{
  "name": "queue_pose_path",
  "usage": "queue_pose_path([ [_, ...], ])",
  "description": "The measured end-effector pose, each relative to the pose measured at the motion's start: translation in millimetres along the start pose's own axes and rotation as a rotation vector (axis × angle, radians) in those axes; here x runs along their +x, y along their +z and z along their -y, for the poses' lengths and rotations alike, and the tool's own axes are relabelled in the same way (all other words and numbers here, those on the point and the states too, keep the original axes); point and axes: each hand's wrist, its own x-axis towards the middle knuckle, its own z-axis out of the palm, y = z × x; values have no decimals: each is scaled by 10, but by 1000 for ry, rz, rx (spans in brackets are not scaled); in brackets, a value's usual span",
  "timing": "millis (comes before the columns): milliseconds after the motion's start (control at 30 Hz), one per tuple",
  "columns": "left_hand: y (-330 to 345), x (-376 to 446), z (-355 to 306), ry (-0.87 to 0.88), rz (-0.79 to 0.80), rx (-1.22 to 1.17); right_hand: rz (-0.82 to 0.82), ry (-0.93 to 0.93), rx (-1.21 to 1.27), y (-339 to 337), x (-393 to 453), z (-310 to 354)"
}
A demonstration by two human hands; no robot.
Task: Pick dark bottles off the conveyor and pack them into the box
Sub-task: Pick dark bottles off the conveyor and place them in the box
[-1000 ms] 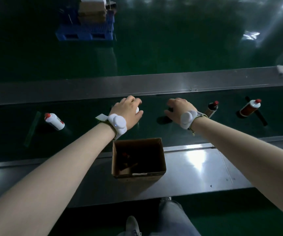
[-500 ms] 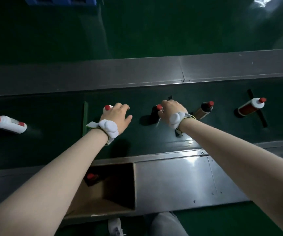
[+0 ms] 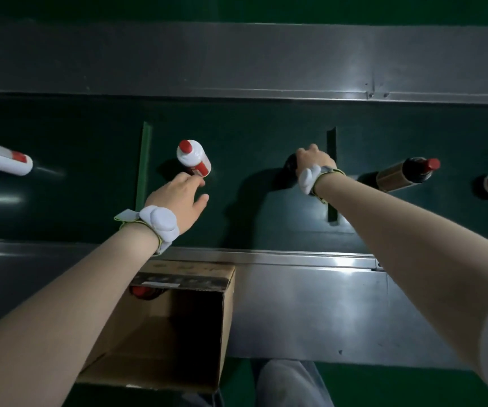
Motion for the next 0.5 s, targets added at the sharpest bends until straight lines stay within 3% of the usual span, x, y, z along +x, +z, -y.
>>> queue_pose_path([
  [267, -132, -370, 120, -22, -17, -15, -80, -89, -73, -244, -379, 10],
  [500, -437, -1083, 239, 15, -49, -61, -257, -172, -40, -886, -1581, 112],
])
